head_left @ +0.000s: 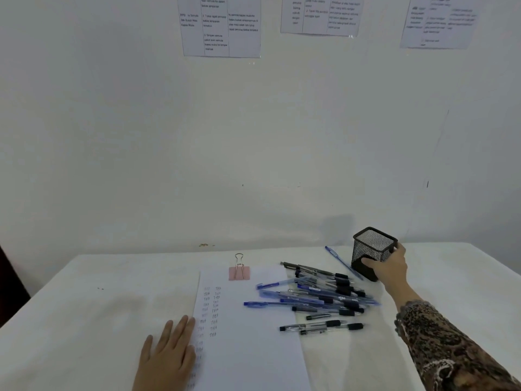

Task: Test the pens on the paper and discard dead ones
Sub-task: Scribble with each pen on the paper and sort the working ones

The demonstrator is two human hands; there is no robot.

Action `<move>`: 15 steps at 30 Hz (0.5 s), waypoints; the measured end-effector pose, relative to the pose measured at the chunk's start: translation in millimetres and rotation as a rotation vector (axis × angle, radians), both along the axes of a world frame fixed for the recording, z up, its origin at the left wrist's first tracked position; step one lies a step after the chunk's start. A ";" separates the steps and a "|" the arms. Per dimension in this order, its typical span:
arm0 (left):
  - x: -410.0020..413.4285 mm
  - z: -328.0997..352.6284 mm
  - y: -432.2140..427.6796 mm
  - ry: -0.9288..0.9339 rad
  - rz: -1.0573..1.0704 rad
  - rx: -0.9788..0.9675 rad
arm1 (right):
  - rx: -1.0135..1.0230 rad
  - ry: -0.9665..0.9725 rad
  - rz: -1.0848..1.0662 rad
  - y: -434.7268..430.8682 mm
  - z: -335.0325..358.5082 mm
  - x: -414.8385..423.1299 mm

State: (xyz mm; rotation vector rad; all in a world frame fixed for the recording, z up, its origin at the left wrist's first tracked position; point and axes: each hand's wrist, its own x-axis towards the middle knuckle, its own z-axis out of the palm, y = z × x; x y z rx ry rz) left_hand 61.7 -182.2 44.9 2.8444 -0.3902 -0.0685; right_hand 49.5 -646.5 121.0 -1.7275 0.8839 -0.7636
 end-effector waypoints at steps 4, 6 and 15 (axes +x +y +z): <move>1.4 -8.6 1.1 -0.034 0.013 0.000 | 0.017 0.028 0.034 -5.9 -4.7 -3.3; 3.7 -12.2 -0.7 -0.076 0.053 -0.026 | 0.030 0.050 0.056 -10.2 -4.0 -4.3; -1.0 3.7 -8.6 -0.090 0.063 -0.013 | 0.000 0.089 0.086 -14.9 -5.8 -15.4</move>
